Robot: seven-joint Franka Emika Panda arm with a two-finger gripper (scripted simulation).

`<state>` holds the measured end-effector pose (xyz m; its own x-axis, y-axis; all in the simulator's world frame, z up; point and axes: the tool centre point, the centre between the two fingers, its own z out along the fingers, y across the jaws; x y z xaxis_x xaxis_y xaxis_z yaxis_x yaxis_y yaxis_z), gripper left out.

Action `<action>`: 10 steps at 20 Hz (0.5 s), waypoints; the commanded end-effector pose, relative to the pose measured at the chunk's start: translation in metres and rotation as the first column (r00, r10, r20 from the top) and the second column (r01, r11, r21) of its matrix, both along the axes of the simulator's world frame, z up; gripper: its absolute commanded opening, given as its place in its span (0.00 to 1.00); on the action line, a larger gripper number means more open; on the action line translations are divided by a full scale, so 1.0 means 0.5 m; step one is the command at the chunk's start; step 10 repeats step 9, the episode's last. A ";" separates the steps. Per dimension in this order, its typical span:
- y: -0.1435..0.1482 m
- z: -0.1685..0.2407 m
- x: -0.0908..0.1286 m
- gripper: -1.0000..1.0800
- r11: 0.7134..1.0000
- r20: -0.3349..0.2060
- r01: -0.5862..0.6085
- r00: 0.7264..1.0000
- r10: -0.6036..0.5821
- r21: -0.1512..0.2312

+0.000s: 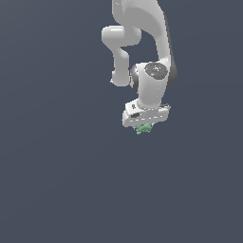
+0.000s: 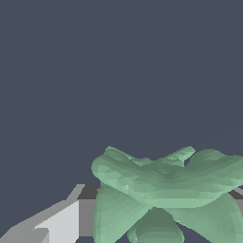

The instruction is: Pick up the object and move it to a goal position.

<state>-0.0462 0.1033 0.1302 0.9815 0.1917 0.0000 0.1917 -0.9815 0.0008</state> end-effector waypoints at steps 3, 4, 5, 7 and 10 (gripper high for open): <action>0.042 0.022 -0.034 0.00 1.000 0.000 0.001 1.000 -0.001 0.000; 0.049 0.026 -0.038 0.00 1.000 0.000 0.001 1.000 -0.001 0.000; 0.055 0.029 -0.042 0.00 1.000 0.000 0.001 1.000 -0.001 0.000; 0.062 0.033 -0.048 0.00 1.000 0.000 0.001 1.000 -0.001 0.000; 0.065 0.034 -0.049 0.00 1.000 0.000 0.001 1.000 -0.001 0.000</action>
